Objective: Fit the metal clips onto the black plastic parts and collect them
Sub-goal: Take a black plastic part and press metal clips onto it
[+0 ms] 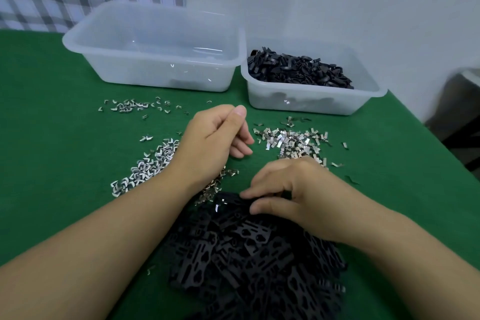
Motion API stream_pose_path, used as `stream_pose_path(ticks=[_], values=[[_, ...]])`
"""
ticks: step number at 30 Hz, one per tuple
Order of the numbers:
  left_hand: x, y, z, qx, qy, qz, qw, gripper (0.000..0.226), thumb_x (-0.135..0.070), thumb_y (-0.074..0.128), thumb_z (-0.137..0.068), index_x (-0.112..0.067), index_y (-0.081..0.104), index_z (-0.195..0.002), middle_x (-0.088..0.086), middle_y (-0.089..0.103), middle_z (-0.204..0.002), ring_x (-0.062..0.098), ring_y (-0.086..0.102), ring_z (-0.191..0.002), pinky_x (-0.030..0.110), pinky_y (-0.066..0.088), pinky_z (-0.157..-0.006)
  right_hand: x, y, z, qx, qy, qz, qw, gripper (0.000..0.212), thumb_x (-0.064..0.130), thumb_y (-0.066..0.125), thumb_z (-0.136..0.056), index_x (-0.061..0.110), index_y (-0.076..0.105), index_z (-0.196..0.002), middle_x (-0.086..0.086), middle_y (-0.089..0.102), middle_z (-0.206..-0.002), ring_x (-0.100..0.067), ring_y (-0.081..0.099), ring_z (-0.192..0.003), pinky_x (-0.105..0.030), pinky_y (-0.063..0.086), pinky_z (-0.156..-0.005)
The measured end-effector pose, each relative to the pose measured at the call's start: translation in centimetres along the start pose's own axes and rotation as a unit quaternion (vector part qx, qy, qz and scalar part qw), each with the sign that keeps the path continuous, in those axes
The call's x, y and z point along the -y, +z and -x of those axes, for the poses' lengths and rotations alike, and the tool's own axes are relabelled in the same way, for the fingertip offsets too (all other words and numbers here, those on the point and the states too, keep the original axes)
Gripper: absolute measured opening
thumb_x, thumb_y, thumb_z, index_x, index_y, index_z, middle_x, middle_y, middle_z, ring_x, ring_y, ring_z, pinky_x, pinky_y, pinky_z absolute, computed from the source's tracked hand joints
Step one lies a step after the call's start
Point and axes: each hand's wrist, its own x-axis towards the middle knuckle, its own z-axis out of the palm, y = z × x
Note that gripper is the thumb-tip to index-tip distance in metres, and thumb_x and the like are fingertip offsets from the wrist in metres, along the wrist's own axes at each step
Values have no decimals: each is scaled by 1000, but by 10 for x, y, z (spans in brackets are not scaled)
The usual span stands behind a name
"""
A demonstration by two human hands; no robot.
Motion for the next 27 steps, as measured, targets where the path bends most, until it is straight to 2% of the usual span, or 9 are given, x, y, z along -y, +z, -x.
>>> stream_pose_path(ticks=[4, 9, 13, 15, 17, 19, 21, 24, 27], values=[[-1, 0, 0, 7, -3, -7, 1000, 38, -35, 43, -93, -13, 60, -66, 8, 68, -66, 18, 67, -57, 28, 53, -53, -5, 2, 1, -20, -41, -7, 999, 16, 24, 71, -80, 15, 75, -93, 6, 71, -88, 1, 62, -81, -14, 49, -78], [-5, -1, 3, 38, -4, -30, 999, 44, -37, 45, -91, -4, 67, -72, 9, 69, -69, 16, 66, -63, 27, 52, -58, -11, -7, -4, -104, -1, 12, 995, 7, 21, 63, -86, 20, 69, -84, 12, 67, -81, 1, 58, -77, -13, 45, -72], [-13, 0, 5, 42, 86, -171, 981, 17, -36, 59, -87, -27, 72, -79, -5, 69, -79, 7, 63, -79, 21, 48, -73, -9, -28, -24, -152, 20, 88, 984, 11, 23, 57, -89, 18, 63, -82, 10, 61, -75, -4, 51, -73, -12, 38, -65], [-18, 1, 4, 17, 113, -223, 968, 6, -31, 68, -84, -36, 69, -81, -12, 61, -81, -2, 56, -78, 9, 40, -71, -7, -38, -32, -176, 16, 84, 981, 11, 24, 57, -89, 19, 63, -80, 12, 60, -74, -2, 52, -74, -11, 39, -64], [-20, 1, 3, -11, 100, -226, 969, 11, -26, 70, -81, -37, 69, -78, -7, 56, -77, -5, 50, -70, 4, 34, -64, -5, -45, -38, -224, 13, 32, 974, 8, 22, 60, -88, 22, 63, -80, 15, 61, -74, 1, 54, -73, -9, 40, -64], [-23, 0, 0, -50, 50, -156, 985, 11, -23, 67, -84, -29, 72, -76, 4, 60, -70, -2, 48, -61, 10, 37, -59, -8, -48, -41, -296, 23, -52, 954, 8, 21, 60, -88, 27, 63, -86, 16, 63, -76, 1, 56, -72, -10, 44, -65], [-25, 0, -2, -82, -27, -16, 996, 12, -16, 60, -90, -17, 67, -80, 4, 64, -62, 5, 54, -58, 18, 45, -59, -13, -49, -40, -326, 56, -129, 935, 8, 22, 59, -87, 28, 64, -90, 11, 65, -78, -2, 58, -72, -12, 47, -65], [-26, 3, -5, -73, -110, 184, 974, 12, -3, 50, -94, -11, 48, -85, 9, 74, -73, 17, 71, -69, 25, 58, -67, -18, -39, -36, -256, 79, -192, 944, 9, 23, 65, -81, 23, 64, -89, 3, 65, -78, -12, 59, -70, -17, 49, -64], [-24, 6, -5, -56, -129, 261, 955, 16, -2, 51, -92, -10, 47, -79, 16, 73, -85, 20, 71, -78, 27, 58, -70, -17, -24, -37, -208, 61, -240, 946, 19, 14, 74, -75, 20, 61, -87, -3, 63, -71, -12, 54, -63, -25, 48, -61]])
